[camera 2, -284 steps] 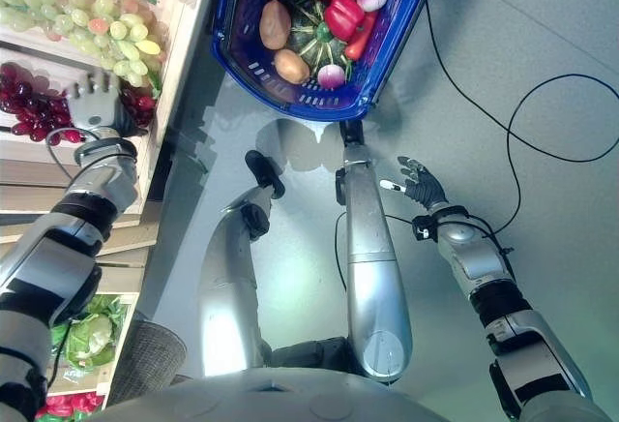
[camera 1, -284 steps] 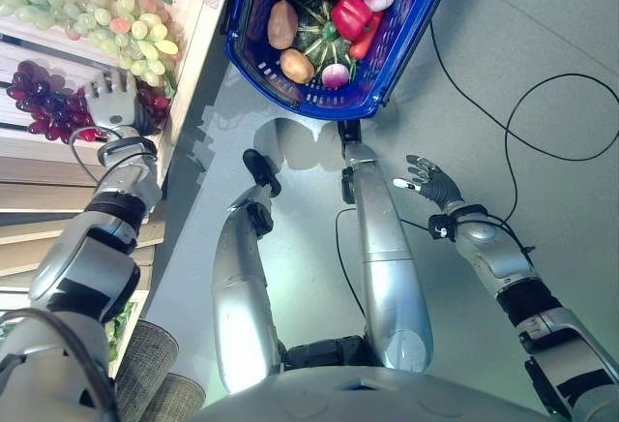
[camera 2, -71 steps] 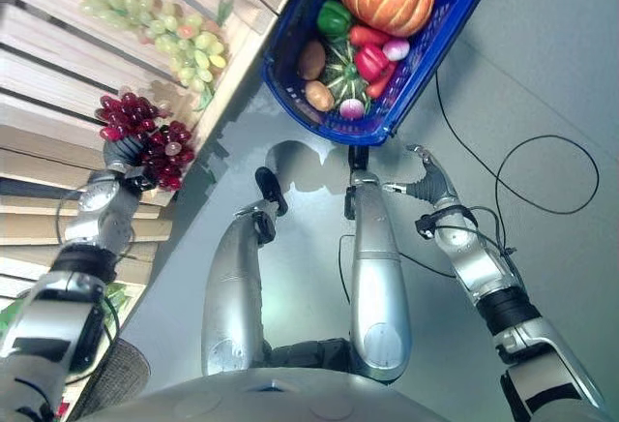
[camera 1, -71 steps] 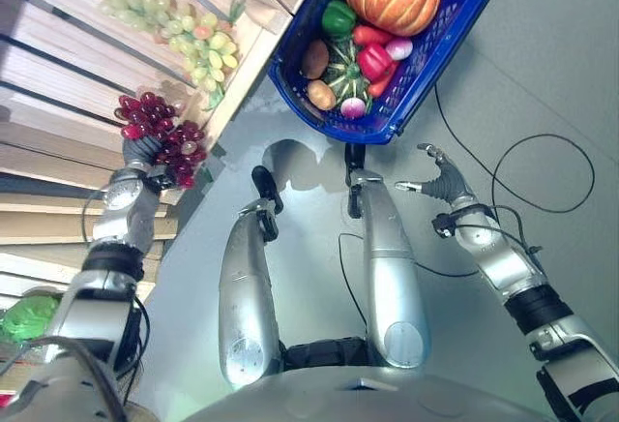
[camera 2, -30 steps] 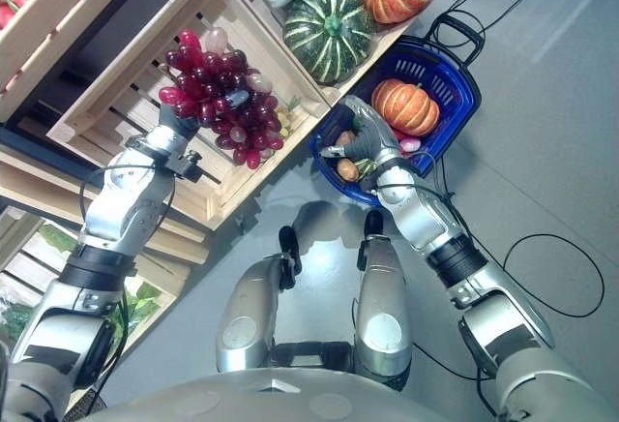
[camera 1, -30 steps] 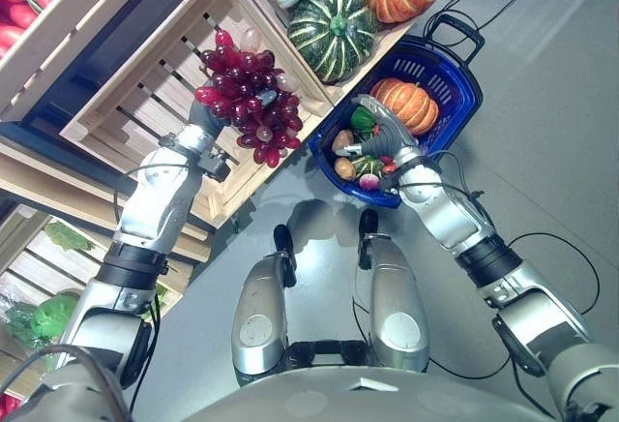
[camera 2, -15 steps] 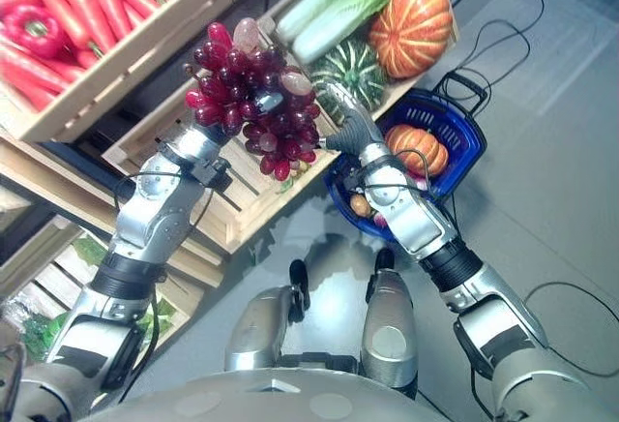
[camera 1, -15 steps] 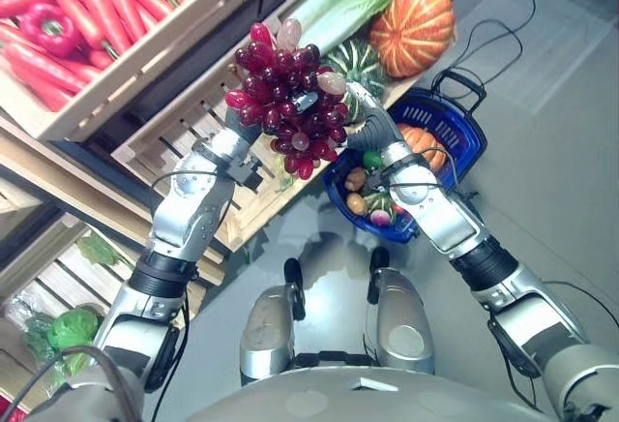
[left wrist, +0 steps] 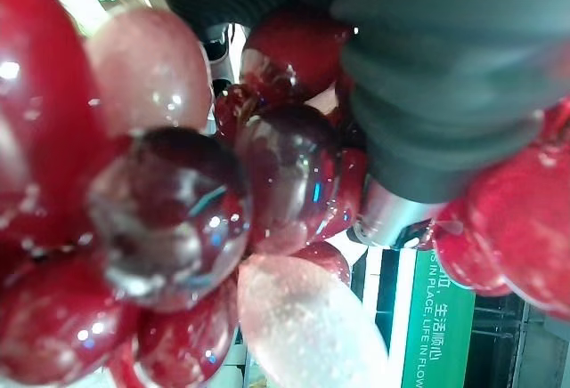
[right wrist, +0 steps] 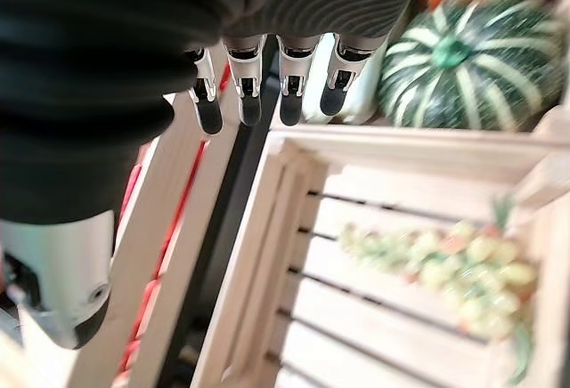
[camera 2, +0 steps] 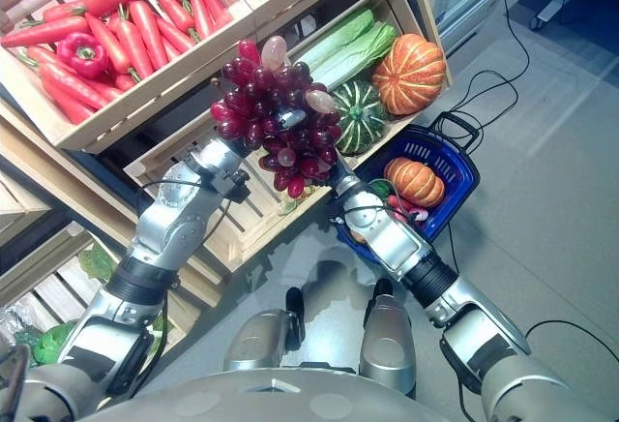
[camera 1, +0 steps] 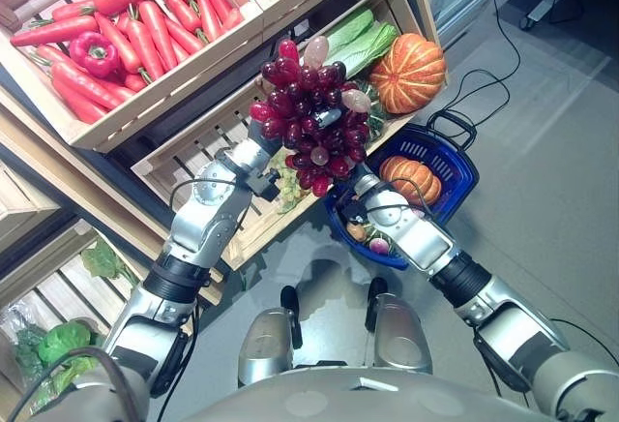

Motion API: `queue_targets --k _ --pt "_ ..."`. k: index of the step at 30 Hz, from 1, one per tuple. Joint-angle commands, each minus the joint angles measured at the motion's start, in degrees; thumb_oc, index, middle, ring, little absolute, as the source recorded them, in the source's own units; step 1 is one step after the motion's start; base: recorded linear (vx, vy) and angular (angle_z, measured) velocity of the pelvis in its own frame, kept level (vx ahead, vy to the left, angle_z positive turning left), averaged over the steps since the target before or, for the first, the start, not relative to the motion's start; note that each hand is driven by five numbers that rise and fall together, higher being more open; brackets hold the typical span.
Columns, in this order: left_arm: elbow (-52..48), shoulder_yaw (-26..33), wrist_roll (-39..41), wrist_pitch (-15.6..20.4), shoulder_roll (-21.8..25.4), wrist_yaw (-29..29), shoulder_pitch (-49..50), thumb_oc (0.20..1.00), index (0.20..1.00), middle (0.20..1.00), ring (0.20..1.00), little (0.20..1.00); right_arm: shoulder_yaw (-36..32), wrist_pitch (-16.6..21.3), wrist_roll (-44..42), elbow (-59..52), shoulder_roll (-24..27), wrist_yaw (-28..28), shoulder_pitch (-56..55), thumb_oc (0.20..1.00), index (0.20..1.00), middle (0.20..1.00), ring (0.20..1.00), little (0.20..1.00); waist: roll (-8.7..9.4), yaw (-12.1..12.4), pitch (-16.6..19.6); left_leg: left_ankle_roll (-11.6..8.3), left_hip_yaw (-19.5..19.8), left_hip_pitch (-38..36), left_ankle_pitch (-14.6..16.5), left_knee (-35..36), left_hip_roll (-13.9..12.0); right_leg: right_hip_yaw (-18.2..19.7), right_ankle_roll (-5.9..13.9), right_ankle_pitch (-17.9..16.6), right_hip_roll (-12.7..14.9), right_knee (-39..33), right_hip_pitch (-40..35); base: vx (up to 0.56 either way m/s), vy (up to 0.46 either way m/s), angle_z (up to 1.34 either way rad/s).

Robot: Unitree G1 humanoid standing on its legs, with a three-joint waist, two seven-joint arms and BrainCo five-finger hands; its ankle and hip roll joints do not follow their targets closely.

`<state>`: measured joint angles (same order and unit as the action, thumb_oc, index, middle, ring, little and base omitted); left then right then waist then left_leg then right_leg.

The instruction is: Pick up fruits and vegetables into the basket

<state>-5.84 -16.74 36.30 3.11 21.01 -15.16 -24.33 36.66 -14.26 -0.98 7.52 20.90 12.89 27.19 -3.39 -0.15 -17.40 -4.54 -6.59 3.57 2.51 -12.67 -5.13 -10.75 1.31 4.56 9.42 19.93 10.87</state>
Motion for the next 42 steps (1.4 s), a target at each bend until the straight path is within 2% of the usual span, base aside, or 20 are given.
queue_targets --k 1,7,12,19,24,25,32,42 --pt "-4.38 0.81 0.75 6.07 1.29 1.78 0.23 0.2 0.2 0.2 0.2 0.2 -3.98 0.59 -0.51 -2.86 -2.15 5.69 -0.36 1.0 1.0 1.0 1.0 1.0 2.46 -0.36 1.45 2.68 -0.95 -1.89 5.23 -0.23 0.35 0.56 5.33 2.6 3.21 -4.35 -6.78 0.0 0.0 0.0" --pt "-7.38 5.85 -2.68 8.78 2.62 4.75 6.07 0.2 0.2 0.2 0.2 0.2 -13.22 3.05 -4.85 -14.4 0.97 6.02 -10.74 1.0 1.0 1.0 1.0 1.0 1.87 -2.5 2.07 2.82 -2.03 -3.18 5.14 0.87 0.17 1.69 5.85 2.42 3.0 -4.67 -6.79 0.02 0.062 -0.12" --pt "-9.53 9.81 -5.67 11.0 2.68 8.08 9.74 0.2 0.2 0.2 0.2 0.2 -19.48 6.46 -9.02 -25.51 2.33 1.82 -17.52 1.0 1.0 1.0 1.0 1.0 1.14 -4.61 2.42 2.98 -3.09 -4.16 5.47 1.41 0.46 2.91 6.14 2.65 2.84 -4.57 -6.56 0.02 0.08 -0.16" --pt "-10.1 11.61 -6.24 11.65 3.1 9.6 11.55 0.2 0.2 0.2 0.2 0.2 -20.46 9.74 -13.75 -32.67 4.02 -7.05 -19.53 1.0 1.0 1.0 1.0 1.0 0.64 -5.46 2.25 2.9 -3.84 -4.35 5.68 1.2 0.76 3.41 6.23 2.98 3.16 -4.2 -6.2 -0.01 0.05 -0.12" --pt "-10.56 10.01 -7.39 10.54 2.25 10.4 10.57 0.2 0.2 0.2 0.2 0.2 -16.69 11.16 -19.55 -35.45 2.78 -14.03 -16.82 1.0 1.0 1.0 1.0 1.0 0.59 -4.98 1.88 2.75 -3.58 -3.99 5.53 1.08 1.0 3.2 6.24 3.12 3.4 -4.02 -6.06 0.0 0.0 0.0" --pt "-10.5 8.71 -8.1 9.64 1.9 11.12 9.59 0.2 0.2 0.2 0.2 0.2 -14.51 10.09 -20.42 -35.86 2.2 -15.0 -15.05 1.0 1.0 1.0 1.0 1.0 0.64 -4.61 1.77 2.7 -3.39 -3.88 5.49 0.9 1.07 3.01 6.25 3.1 3.51 -4.02 -6.18 0.0 0.0 0.0" --pt "-10.16 3.82 -12.08 6.22 1.1 13.78 5.5 0.2 0.2 0.2 0.2 0.2 -7.46 6.51 -18.89 -32.96 -0.14 -10.84 -8.51 1.0 1.0 1.0 1.0 1.0 0.95 -3.14 1.58 2.67 -2.67 -3.69 5.42 0.59 1.07 2.13 6.27 3.16 3.73 -4.18 -6.79 -0.01 -0.021 0.05" --pt "-9.92 -1.08 -14.73 6.01 0.49 16.47 1.45 0.2 0.2 0.2 0.2 0.2 -4.34 8.26 -20.65 -27.32 -2.97 -2.86 -5.83 1.0 1.0 1.0 1.0 1.0 1.63 -2.4 1.68 2.67 -2.13 -3.92 5.41 0.6 0.73 1.66 6.29 2.99 3.25 -4.73 -7.68 0.0 -0.027 0.06"
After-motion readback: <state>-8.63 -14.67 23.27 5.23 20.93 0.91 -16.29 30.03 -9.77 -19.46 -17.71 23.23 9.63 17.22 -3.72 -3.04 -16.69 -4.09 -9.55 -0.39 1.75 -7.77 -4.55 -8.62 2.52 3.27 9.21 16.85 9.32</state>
